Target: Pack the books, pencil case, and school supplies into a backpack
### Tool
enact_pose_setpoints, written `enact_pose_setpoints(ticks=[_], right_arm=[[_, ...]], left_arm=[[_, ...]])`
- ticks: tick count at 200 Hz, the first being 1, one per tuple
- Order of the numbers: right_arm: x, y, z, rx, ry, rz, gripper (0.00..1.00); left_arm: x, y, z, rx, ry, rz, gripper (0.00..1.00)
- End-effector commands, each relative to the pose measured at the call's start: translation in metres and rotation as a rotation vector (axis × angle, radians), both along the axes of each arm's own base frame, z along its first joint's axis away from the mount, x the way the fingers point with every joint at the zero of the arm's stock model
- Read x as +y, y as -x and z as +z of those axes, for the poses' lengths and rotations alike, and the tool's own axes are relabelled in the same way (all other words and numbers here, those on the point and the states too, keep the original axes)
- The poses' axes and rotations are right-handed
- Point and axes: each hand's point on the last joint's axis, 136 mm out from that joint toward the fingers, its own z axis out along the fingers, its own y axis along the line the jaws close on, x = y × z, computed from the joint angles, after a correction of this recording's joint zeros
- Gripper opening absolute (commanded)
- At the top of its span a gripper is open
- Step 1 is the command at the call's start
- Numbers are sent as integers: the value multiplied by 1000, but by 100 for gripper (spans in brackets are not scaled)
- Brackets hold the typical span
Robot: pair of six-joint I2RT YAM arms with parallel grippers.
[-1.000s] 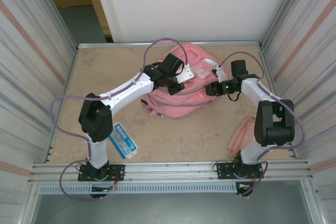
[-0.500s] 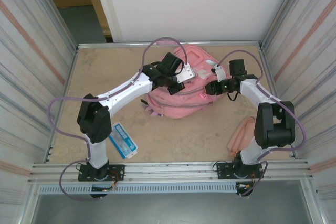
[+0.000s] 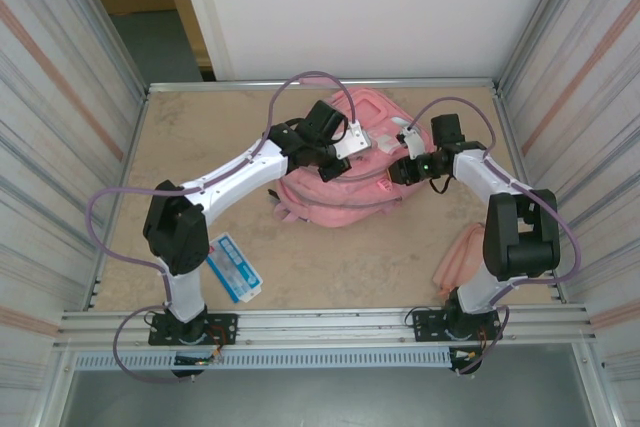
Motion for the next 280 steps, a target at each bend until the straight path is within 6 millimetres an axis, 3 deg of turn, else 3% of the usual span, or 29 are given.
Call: enact_pose_setpoints(ticks=[1,35,97,116,150,204,255,280], right_arm=[[6,0,4,18,-15,23,16],[1,4,3,156,-52,-21,13],[-6,8,23,391,-268,-79,9],[-4,11,25,427,-266,-75,6],[-16,23,8,510,-122,-94,3],[-3,27,3,554,-152,-53,5],[27,20,35,524,-459,-10,2],[42,27,45,517,-544,25,2]], left_arm=[[-17,1,73,-140,185,-59,0],[-16,-3,65,-146,167,-52,0],[-14,-6,61,-172,144,-56,0],[-13,-6,58,-180,133,-62,0],[-14,-5,50,-183,120,-76,0],[-16,-2,46,-190,114,-98,0],[-21,-4,47,-188,136,-66,0],[-25,-8,46,-188,155,-43,0]])
